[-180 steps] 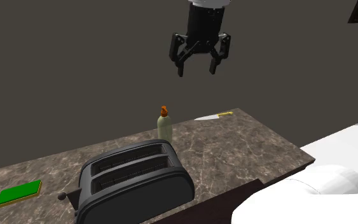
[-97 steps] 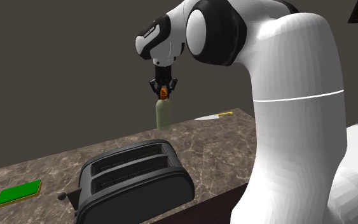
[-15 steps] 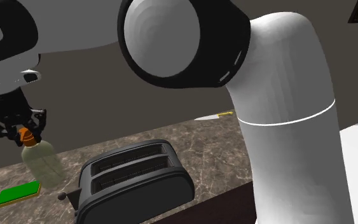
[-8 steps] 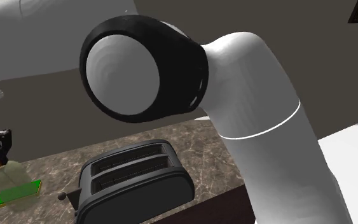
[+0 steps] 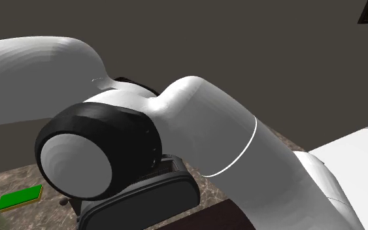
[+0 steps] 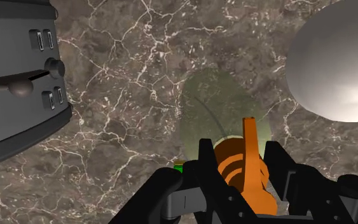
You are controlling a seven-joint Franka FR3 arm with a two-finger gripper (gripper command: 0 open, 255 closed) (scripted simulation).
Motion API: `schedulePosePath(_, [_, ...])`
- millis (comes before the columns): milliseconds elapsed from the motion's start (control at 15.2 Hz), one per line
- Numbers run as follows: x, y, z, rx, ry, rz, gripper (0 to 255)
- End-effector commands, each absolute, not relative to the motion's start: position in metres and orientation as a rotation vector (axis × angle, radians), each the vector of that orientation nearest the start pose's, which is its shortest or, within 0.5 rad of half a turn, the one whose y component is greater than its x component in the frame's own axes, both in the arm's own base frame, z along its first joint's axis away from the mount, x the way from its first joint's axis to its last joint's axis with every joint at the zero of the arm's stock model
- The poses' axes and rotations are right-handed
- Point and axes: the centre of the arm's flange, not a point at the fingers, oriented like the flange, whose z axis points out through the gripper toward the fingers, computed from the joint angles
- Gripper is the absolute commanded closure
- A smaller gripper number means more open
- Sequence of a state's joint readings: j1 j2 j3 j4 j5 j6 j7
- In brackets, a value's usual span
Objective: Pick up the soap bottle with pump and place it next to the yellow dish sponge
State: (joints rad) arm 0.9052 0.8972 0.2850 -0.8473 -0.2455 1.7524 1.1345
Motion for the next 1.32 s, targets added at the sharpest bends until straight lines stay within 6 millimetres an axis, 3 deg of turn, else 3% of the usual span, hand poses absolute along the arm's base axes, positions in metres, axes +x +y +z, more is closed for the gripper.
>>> schedulePosePath(0, [0.390,0.678,0.378,-3.120,0.019,-0.053,255])
schedulePosePath(858, [0.390,0.678,0.305,-3.120,0.019,-0.053,255])
schedulePosePath(1254, [0.390,0.678,0.305,-3.120,0.019,-0.053,255])
